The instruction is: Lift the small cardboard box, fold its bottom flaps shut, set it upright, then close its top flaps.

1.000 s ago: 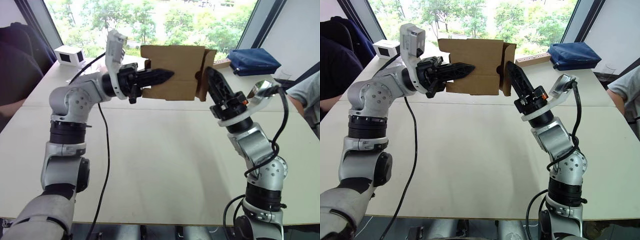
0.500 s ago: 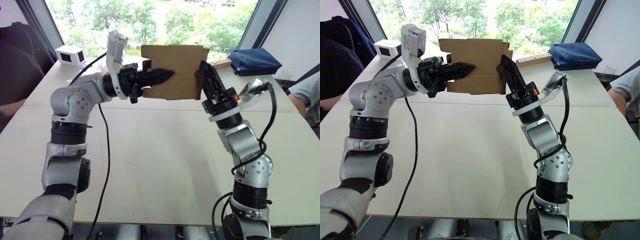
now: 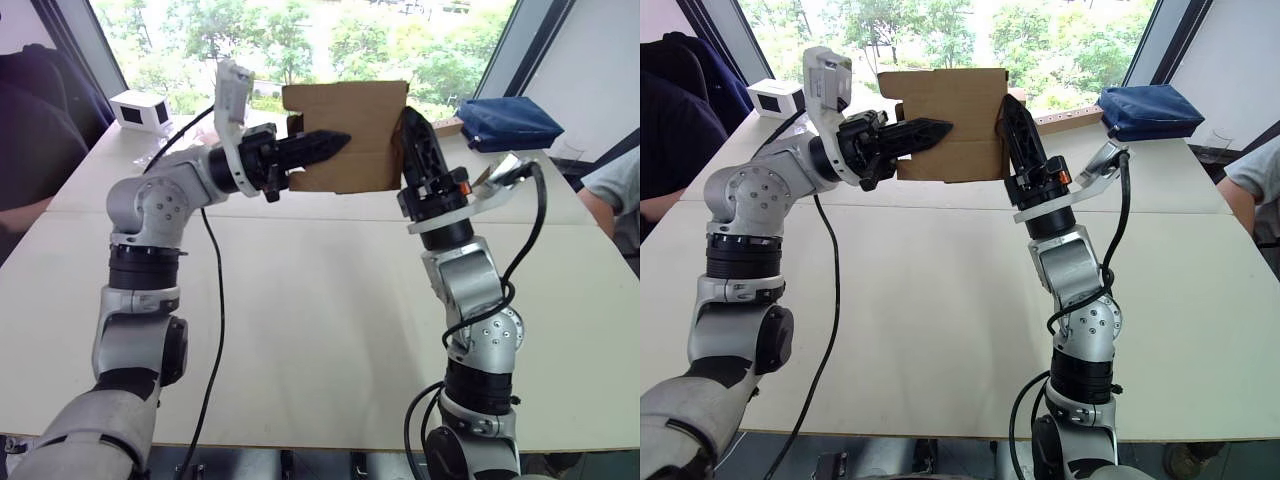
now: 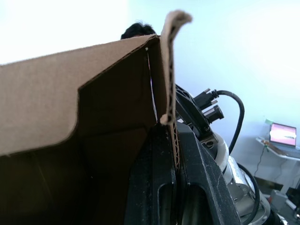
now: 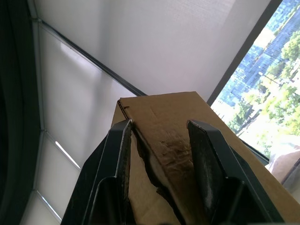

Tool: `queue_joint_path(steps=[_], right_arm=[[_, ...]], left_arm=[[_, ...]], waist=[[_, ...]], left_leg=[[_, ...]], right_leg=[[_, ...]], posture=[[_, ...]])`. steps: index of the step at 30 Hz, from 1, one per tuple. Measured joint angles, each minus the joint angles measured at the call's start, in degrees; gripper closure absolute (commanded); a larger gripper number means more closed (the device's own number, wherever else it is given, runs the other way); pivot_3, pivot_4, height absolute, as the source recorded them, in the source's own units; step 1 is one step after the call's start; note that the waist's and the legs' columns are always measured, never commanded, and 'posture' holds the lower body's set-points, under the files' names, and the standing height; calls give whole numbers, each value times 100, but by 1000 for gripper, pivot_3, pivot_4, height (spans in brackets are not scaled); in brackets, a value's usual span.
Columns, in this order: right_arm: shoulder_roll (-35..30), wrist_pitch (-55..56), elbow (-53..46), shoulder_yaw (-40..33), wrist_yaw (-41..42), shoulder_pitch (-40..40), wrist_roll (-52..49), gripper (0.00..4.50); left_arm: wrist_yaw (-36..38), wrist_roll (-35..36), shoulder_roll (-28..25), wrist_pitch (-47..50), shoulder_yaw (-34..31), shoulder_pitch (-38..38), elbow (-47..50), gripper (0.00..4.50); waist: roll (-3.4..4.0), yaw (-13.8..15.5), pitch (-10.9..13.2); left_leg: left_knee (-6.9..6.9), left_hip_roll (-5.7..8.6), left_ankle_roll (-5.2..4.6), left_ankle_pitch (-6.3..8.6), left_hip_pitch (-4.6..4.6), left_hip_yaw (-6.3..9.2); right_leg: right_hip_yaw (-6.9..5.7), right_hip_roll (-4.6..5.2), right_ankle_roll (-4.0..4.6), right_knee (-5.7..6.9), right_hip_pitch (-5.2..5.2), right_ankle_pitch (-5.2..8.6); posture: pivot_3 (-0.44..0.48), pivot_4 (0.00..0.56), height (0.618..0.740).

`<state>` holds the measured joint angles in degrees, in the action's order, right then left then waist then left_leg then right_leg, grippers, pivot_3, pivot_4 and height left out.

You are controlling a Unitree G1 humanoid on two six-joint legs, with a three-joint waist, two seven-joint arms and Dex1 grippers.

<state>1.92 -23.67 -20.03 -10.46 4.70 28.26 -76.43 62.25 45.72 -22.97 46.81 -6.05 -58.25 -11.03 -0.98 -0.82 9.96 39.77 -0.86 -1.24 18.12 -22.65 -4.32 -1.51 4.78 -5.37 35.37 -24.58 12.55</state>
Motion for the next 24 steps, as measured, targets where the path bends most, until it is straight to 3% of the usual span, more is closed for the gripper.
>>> queue_joint_path(steps=[17, 24], right_arm=[[-56, -218, -128, 184, 106, -216, 87, 2591], [-700, -610, -361, 171, 252, -625, -51, 2591]], left_arm=[[-39, -29, 20, -43, -25, 2, -128, 4500], [24, -24, -83, -25, -22, 7, -124, 4500]], waist=[[1, -2, 1], [1, 0, 1]], left_leg=[[-1, 0, 0, 0, 0, 0], [-2, 0, -1, 0, 0, 0]], right_leg=[[0, 0, 0, -1, 0, 0], [0, 1, 1, -3, 0, 0]], posture=[[0, 150, 740], [0, 150, 740]])
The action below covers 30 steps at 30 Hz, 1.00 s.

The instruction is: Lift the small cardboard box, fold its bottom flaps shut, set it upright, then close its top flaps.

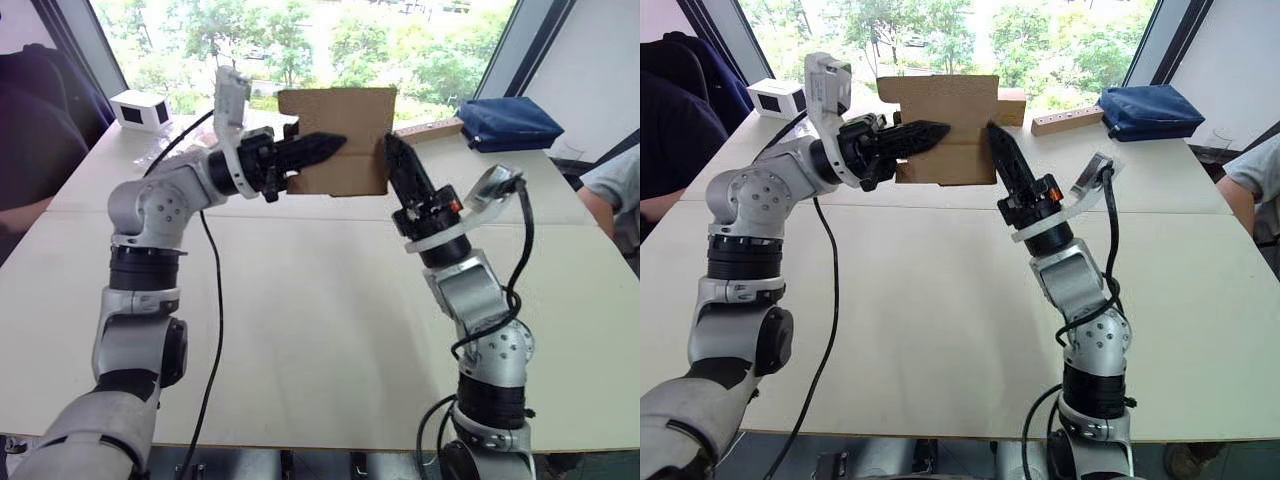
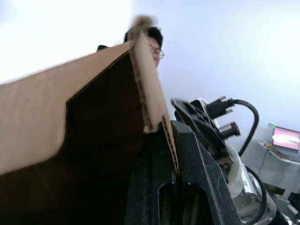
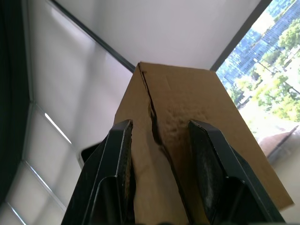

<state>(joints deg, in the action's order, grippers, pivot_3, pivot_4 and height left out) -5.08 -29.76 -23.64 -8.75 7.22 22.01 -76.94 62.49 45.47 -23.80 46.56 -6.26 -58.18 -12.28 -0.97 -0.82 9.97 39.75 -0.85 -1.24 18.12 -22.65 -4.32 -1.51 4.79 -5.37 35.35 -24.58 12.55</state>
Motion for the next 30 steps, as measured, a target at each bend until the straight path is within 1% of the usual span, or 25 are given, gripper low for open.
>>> queue_joint_path(steps=[4, 7, 10, 11, 13, 21, 25, 30], right_arm=[[-287, -99, -47, -168, 47, -111, -269, 2591], [-351, -77, -50, -358, 52, -139, -457, 2591], [-324, -3, -50, -423, 36, -148, -541, 3327], [-285, 34, -48, -432, 30, -148, -535, 3643], [-263, 68, -26, -425, 29, -149, -493, 4461], [-219, 232, 252, -330, 64, -43, -40, 4461], [-345, 16, 259, -203, 265, 102, -83, 4461], [-596, -297, 244, -106, 485, 23, -93, 4461]], left_arm=[[78, 17, -40, 28, 2, -1, 8, 4500], [100, 19, -57, 29, 1, -1, 8, 4500], [101, 19, -56, 32, 1, -1, 9, 4500], [101, 19, -55, 37, 1, 0, 11, 4500], [101, 20, -53, 44, 3, 0, 36, 4500], [116, 27, -56, 140, 21, 3, 211, 4500], [204, 26, -87, 176, 95, 30, 241, 4500], [414, -11, -203, 171, 177, 153, 290, 4500]], waist=[[0, 0, 0], [0, 3, 0], [0, 3, 0], [0, 3, 0], [0, 3, 0], [0, 1, 0], [1, 0, 0], [1, 7, 1]], left_leg=[[0, 0, 0, 0, 0, 0], [0, 0, 0, 0, 0, 1], [0, 0, 0, 0, 0, 1], [0, 0, 0, 0, 0, 0], [0, 0, 0, 0, 0, 1], [0, 0, 0, 0, 0, 0], [0, 0, 0, 0, 0, 1], [0, 0, 0, 0, -1, 1]], right_leg=[[0, -1, 0, 1, 0, 0], [0, 0, 0, 0, 0, 0], [0, 0, 0, 1, 0, 0], [0, 0, 0, 1, 0, 0], [0, 0, 0, 0, 0, 0], [0, -1, 0, 1, 0, 0], [0, -1, 0, 0, 0, 0], [0, 0, 0, 0, 0, 0]], posture=[[0, 150, 740], [0, 150, 740], [0, 150, 740], [0, 150, 740], [0, 150, 740], [0, 150, 740], [0, 150, 740], [0, 150, 740]])
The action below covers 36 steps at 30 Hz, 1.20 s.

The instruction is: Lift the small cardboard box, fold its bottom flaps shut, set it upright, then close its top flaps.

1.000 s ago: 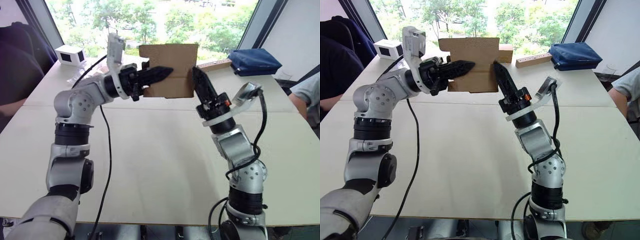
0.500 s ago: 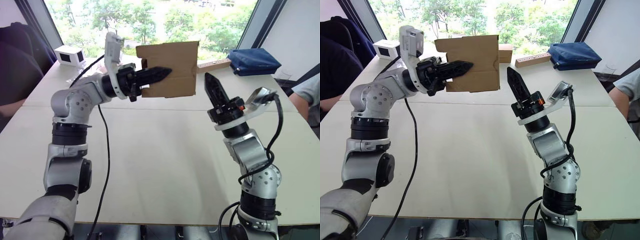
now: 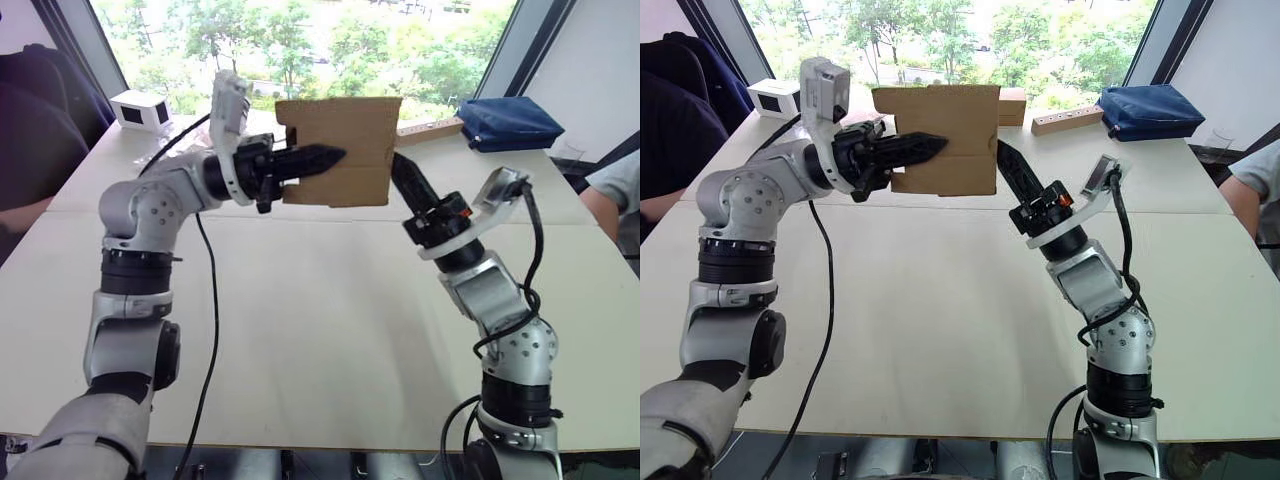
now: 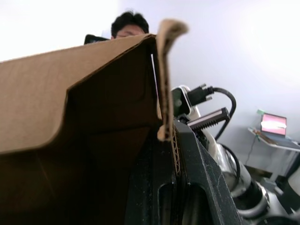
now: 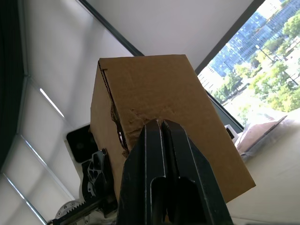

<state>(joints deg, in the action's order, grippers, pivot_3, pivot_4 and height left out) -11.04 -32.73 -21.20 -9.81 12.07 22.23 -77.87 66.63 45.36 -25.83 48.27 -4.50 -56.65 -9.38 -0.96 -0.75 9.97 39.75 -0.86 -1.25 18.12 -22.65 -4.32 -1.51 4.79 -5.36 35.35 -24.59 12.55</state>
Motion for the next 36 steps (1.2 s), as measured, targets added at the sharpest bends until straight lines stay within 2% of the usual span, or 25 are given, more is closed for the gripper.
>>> queue_joint_path(steps=[16, 18, 23, 27, 31, 34, 36], right_arm=[[-215, -230, -136, 51, 82, -267, 235, 4461], [-504, -319, -254, -1, 83, -494, 235, 4461], [-1432, -712, -647, -458, 272, -1287, -135, 4461], [-2524, -1150, -897, -697, 754, -1793, -140, 4461], [-3932, -1273, -1179, -648, 1579, -2249, 1141, 4461], [-4354, -1157, -1282, -575, 1898, -2367, 1859, 4461], [-4617, -1033, -1384, -381, 2089, -2435, 2415, 4461]], left_arm=[[354, -235, -131, -8, 255, 36, 29, 4500], [462, -429, -277, -60, 485, 25, 51, 4500], [1018, -1150, -922, -381, 1334, -218, 263, 4500], [1344, -2006, -1263, -903, 2129, -582, 473, 4500], [1757, -3154, -1564, -834, 3556, -1008, 594, 4500], [1949, -3732, -1659, -626, 4212, -1357, 639, 4500], [2097, -4039, -1543, -261, 4649, -1705, 577, 4500]], waist=[[0, 5, 0], [0, 19, 0], [-1, 14, 0], [0, 27, 1], [-1, 28, 4], [0, 30, 4], [-1, 54, 4]], left_leg=[[0, 0, 0, 0, 0, 0], [0, 2, -1, 1, -3, 1], [0, 4, -5, 3, -13, -1], [0, 4, -6, 3, -9, -2], [1, 2, -7, 4, -18, -1], [5, 2, -7, 4, -45, 0], [21, 11, -8, 4, -74, 3]], right_leg=[[0, -1, 0, 0, 0, 0], [0, 1, 1, -3, 0, 0], [1, 1, 9, -17, -3, 5], [3, 1, 24, -20, -1, 14], [5, -8, 24, -26, -6, 16], [7, -12, 22, -22, -30, 16], [5, -17, 16, -15, -56, 14]], posture=[[0, 150, 740], [0, 150, 740], [0, 150, 740], [0, 150, 740], [0, 150, 740], [0, 150, 740], [0, 150, 740]])
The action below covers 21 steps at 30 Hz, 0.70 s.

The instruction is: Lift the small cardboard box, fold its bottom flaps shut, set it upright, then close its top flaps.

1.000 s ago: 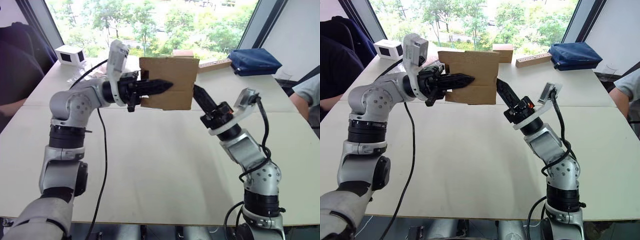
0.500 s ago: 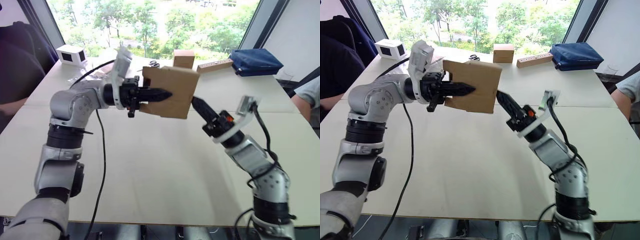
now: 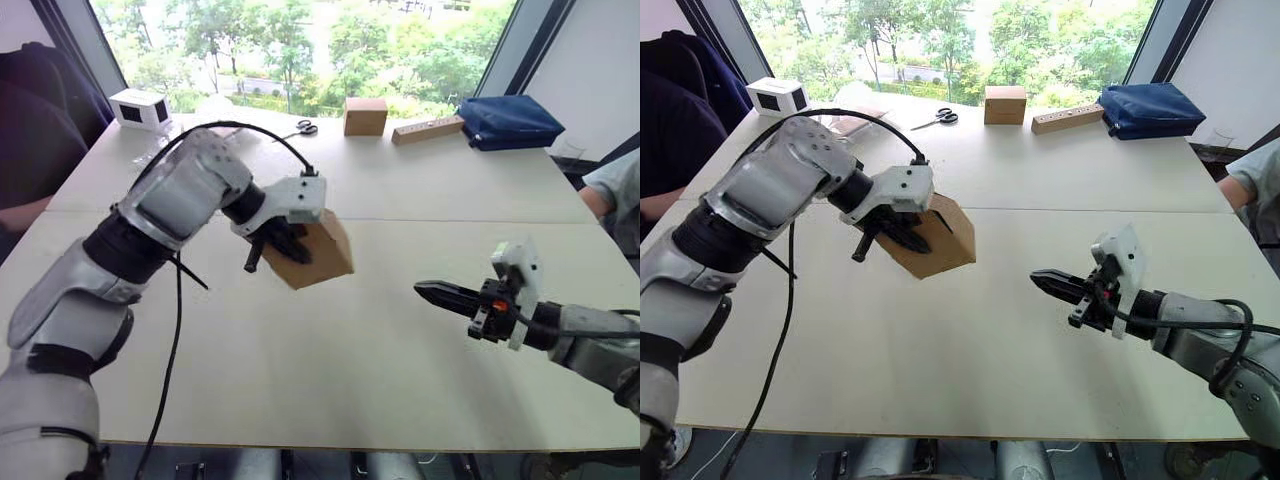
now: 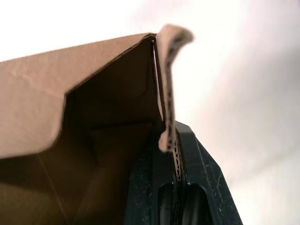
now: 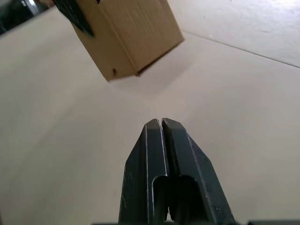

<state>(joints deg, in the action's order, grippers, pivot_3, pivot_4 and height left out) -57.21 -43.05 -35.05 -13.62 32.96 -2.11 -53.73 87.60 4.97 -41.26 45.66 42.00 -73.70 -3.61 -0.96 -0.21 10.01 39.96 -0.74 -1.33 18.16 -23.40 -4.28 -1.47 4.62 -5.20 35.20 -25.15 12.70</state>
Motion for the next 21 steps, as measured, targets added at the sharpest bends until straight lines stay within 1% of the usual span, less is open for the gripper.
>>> queue_joint_path(steps=[3, 4, 6, 8, 11, 16, 18, 19, 21], right_arm=[[-261, 67, -268, 355, 147, -120, 670, 4461], [-266, 78, -387, 458, 159, -146, 823, 4461], [-238, 59, -570, 592, 125, -199, 979, 4461], [-108, 0, -710, 660, 12, -190, 1090, 4461], [30, -21, -715, 679, -188, -161, 1345, 4461], [285, -48, -751, 681, -327, -228, 1517, 4461], [342, -49, -758, 672, -339, -245, 1543, 4500], [370, -49, -758, 656, -336, -273, 1562, 4500], [382, -47, -754, 631, -310, -301, 1625, 4500]], left_arm=[[98, -168, 572, 470, 276, -443, -252, 4500], [108, -209, 671, 520, 358, -539, -305, 4500], [182, -398, 706, 506, 605, -592, -298, 4500], [272, -616, 718, 396, 1031, -480, -195, 4500], [316, -784, 791, 308, 1285, -328, -155, 4500], [288, -959, 1083, 441, 1293, -331, -197, 4500], [291, -995, 1149, 496, 1293, -331, -195, 3967], [311, -996, 1159, 505, 1293, -330, -177, 3814], [353, -996, 1129, 499, 1293, -327, -88, 2941]], waist=[[-1, 98, 1], [-3, 104, 2], [-1, 94, 0], [-1, 77, 1], [-2, 96, 1], [-1, 107, 0], [-1, 100, 0], [-1, 100, 0], [-1, 99, 0]], left_leg=[[8, 2, -1, 1, -7, -1], [9, 1, -2, 1, -8, 0], [9, -1, -7, 4, -6, -1], [8, -2, -7, 4, -6, -4], [13, -5, -5, 2, -6, -3], [17, -3, -6, 3, -6, -1], [17, -3, -6, 3, -6, -1], [16, -3, -6, 3, -6, 0], [16, -4, -6, 2, -6, 0]], right_leg=[[1, 3, -10, 3, -7, -4], [1, 4, -11, 2, -6, -2], [4, 4, -10, 1, -6, 0], [9, 2, -12, 5, -10, -1], [9, 2, -9, 14, -13, 0], [10, 6, -3, 12, -6, 3], [10, 5, -11, 12, -6, -1], [10, 4, -15, 13, -6, -3], [9, 3, -16, 14, -7, -4]], posture=[[0, 150, 740], [0, 150, 740], [0, 150, 740], [0, 150, 740], [0, 150, 740], [0, 150, 740], [0, 150, 740], [0, 150, 740], [0, 150, 740]])
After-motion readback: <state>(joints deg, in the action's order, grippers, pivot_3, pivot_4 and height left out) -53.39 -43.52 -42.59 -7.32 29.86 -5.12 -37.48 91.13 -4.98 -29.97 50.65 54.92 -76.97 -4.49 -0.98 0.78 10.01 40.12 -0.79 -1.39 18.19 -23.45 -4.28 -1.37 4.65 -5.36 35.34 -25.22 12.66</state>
